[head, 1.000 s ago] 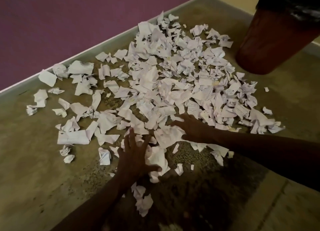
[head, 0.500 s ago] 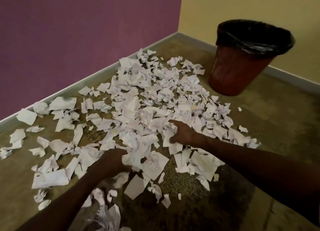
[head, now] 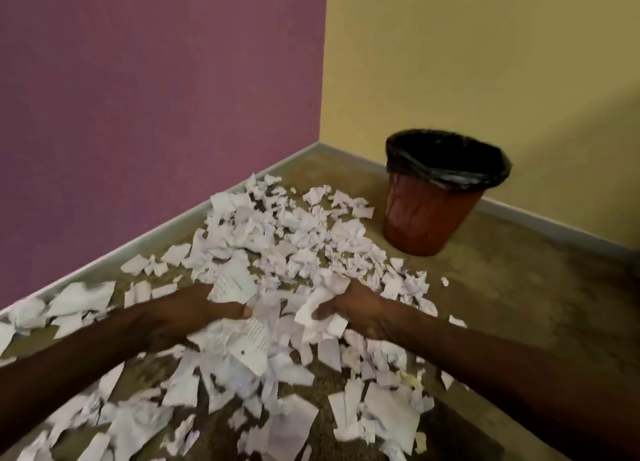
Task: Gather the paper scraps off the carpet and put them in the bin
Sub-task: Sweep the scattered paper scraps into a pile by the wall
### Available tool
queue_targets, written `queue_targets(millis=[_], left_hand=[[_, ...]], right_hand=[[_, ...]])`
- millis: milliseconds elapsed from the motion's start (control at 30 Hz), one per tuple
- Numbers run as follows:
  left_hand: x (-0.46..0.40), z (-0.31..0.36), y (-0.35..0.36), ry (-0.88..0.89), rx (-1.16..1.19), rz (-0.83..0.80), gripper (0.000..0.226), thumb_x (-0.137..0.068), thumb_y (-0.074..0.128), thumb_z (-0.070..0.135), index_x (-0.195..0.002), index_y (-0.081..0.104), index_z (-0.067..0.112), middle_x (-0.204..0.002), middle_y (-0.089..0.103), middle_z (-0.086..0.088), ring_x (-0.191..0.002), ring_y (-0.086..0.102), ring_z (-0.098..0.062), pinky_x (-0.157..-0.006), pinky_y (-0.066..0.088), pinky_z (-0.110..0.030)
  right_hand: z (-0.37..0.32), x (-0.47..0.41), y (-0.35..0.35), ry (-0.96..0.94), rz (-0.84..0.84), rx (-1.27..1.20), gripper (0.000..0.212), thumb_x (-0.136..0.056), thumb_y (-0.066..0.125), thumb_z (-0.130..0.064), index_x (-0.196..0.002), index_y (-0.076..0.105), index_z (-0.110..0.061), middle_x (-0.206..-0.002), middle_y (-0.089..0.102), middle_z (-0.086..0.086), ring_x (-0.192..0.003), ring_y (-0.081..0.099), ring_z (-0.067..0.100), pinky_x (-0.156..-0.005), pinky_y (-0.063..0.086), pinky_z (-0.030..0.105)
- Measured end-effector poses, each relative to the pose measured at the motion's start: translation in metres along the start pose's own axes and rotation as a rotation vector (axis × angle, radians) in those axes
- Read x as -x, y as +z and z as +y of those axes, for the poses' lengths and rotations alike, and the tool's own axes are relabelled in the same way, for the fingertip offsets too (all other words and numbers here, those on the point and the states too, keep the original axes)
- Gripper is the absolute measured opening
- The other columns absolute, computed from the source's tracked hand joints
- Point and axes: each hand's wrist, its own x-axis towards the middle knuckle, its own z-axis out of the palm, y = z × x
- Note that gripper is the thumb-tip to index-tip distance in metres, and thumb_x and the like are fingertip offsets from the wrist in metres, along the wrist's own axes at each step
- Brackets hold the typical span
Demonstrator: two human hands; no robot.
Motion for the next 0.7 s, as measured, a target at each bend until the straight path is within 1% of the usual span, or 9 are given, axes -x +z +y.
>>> queue_targets(millis=[100,167,200,300,400,500,533,633,700], left_hand=[[-0.011,0.024,-0.009,-0.046,0.316,-0.017,0.050,-0.071,0.084,0.037,-0.113,0.069,0.016,-0.106,0.074,-0.012,-0.102,0.068,-0.034,-0.077,0.057,-0.042],[-0.022,0.054,-0.004,-0.014,0.512,-0.034,0.045,-0.074,0.078,0.030,-0.113,0.069,0.011,-0.103,0.074,-0.014,-0.087,0.072,-0.030,-0.060,0.061,-0.037],[-0.034,0.067,-0.003,0.014,0.589,-0.024,0.044,-0.073,0.075,0.028,-0.112,0.068,0.008,-0.098,0.074,-0.013,-0.075,0.072,-0.026,-0.056,0.060,-0.034],[-0.070,0.122,0.008,0.064,0.721,0.016,0.039,-0.085,0.065,0.026,-0.119,0.062,0.006,-0.097,0.068,-0.012,-0.072,0.068,-0.023,-0.055,0.053,-0.029],[-0.115,0.179,0.024,0.115,0.884,0.048,0.040,-0.086,0.065,0.033,-0.118,0.062,0.010,-0.103,0.071,-0.011,-0.069,0.070,-0.022,-0.057,0.052,-0.028],[-0.150,0.232,0.046,0.140,0.963,0.031,0.027,-0.088,0.067,0.032,-0.100,0.060,0.009,-0.086,0.063,-0.008,-0.054,0.066,-0.021,-0.040,0.052,-0.025],[-0.161,0.246,0.053,0.142,0.988,0.033,0.025,-0.088,0.068,0.031,-0.094,0.059,0.009,-0.083,0.062,-0.007,-0.057,0.064,-0.021,-0.042,0.056,-0.029],[-0.197,0.281,0.070,0.140,1.007,0.044,0.027,-0.088,0.070,0.032,-0.093,0.057,0.009,-0.084,0.063,-0.010,-0.065,0.061,-0.022,-0.072,0.056,-0.031],[-0.216,0.301,0.081,0.138,0.995,0.020,0.028,-0.087,0.072,0.032,-0.098,0.057,0.010,-0.085,0.063,-0.008,-0.066,0.059,-0.021,-0.070,0.049,-0.028]], right_hand=[[-0.028,-0.002,-0.012,0.007,-0.023,-0.152,0.040,-0.075,0.065,0.020,-0.114,0.060,0.011,-0.099,0.069,0.025,-0.075,0.071,0.030,-0.058,0.060,0.035],[-0.048,-0.005,-0.028,-0.018,0.014,-0.270,0.040,-0.076,0.064,0.020,-0.114,0.061,0.010,-0.107,0.068,0.026,-0.082,0.071,0.034,-0.062,0.061,0.038],[-0.059,-0.008,-0.038,-0.043,0.051,-0.315,0.039,-0.077,0.063,0.020,-0.113,0.061,0.007,-0.107,0.068,0.026,-0.080,0.071,0.033,-0.057,0.061,0.037],[-0.092,-0.015,-0.075,-0.172,0.168,-0.408,0.040,-0.078,0.059,0.023,-0.110,0.057,-0.001,-0.100,0.067,0.022,-0.070,0.071,0.028,-0.048,0.056,0.033],[-0.122,-0.026,-0.120,-0.312,0.160,-0.525,0.045,-0.079,0.057,0.023,-0.111,0.053,-0.008,-0.117,0.062,0.024,-0.089,0.070,0.036,-0.062,0.059,0.044],[-0.152,-0.033,-0.156,-0.376,0.256,-0.513,0.046,-0.083,0.053,0.020,-0.119,0.049,-0.007,-0.116,0.052,0.032,-0.059,0.070,0.029,-0.040,0.051,0.027],[-0.161,-0.036,-0.168,-0.418,0.298,-0.494,0.045,-0.082,0.053,0.021,-0.119,0.049,-0.005,-0.113,0.051,0.032,-0.053,0.067,0.027,-0.038,0.050,0.026],[-0.180,-0.048,-0.204,-0.525,0.402,-0.393,0.044,-0.077,0.055,0.024,-0.104,0.049,-0.010,-0.108,0.050,0.029,-0.059,0.063,0.031,-0.042,0.050,0.029],[-0.187,-0.057,-0.225,-0.542,0.454,-0.327,0.045,-0.075,0.055,0.025,-0.098,0.047,-0.013,-0.107,0.049,0.026,-0.064,0.062,0.033,-0.045,0.051,0.031]])
